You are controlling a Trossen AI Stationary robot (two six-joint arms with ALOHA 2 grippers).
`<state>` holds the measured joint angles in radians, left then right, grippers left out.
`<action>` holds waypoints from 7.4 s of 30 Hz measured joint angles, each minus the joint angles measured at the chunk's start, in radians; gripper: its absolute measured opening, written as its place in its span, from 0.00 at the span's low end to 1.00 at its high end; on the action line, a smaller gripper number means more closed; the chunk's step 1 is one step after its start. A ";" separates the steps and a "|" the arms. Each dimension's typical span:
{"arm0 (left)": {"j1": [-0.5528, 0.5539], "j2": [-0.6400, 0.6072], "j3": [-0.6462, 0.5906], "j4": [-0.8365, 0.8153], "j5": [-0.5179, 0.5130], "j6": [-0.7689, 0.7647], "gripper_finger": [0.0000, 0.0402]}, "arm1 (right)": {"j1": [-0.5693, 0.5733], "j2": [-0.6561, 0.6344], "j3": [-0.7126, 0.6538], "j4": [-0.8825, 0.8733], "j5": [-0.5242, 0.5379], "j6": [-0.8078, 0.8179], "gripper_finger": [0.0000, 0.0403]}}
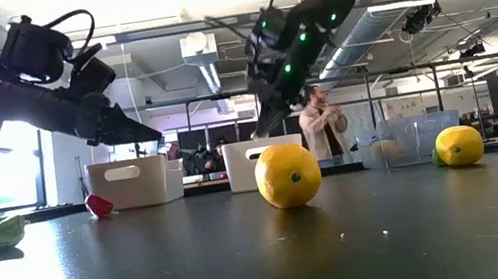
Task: Sort produce into baskets
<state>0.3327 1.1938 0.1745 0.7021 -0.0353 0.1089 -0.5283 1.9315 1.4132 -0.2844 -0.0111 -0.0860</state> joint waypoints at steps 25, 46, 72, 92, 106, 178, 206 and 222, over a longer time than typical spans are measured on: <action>0.017 0.000 0.000 -0.001 0.008 -0.003 0.04 | -0.050 0.140 0.099 -0.067 -0.051 -0.027 0.44; 0.022 -0.001 0.004 -0.001 0.060 0.021 0.04 | 0.189 -0.206 -0.370 0.302 0.067 0.126 0.03; -0.071 -0.001 0.101 -0.228 0.240 0.034 0.04 | 0.396 -0.464 -0.943 0.832 0.110 0.239 0.00; -0.524 -0.001 0.494 -1.075 0.036 -0.089 0.04 | 0.441 -0.464 -0.990 0.952 0.109 0.130 0.00; -0.874 -0.001 0.603 -1.361 -0.007 -0.477 0.14 | 0.489 -0.463 -0.990 0.951 0.116 0.168 0.00; -1.149 0.404 0.764 -1.316 0.067 -0.559 0.40 | 0.535 -0.463 -0.990 0.901 0.158 0.165 0.00; -0.717 0.115 0.427 -0.592 -0.007 -0.256 0.39 | 0.538 -0.463 -0.990 1.007 0.142 0.179 0.00; -0.282 0.102 0.354 -0.221 0.034 -0.021 0.39 | 0.549 -0.411 -0.815 0.954 0.187 0.217 0.37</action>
<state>0.0511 1.2957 0.5282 0.4810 -0.0013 0.0881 0.0210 1.5207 0.5980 0.6696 0.1758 0.1309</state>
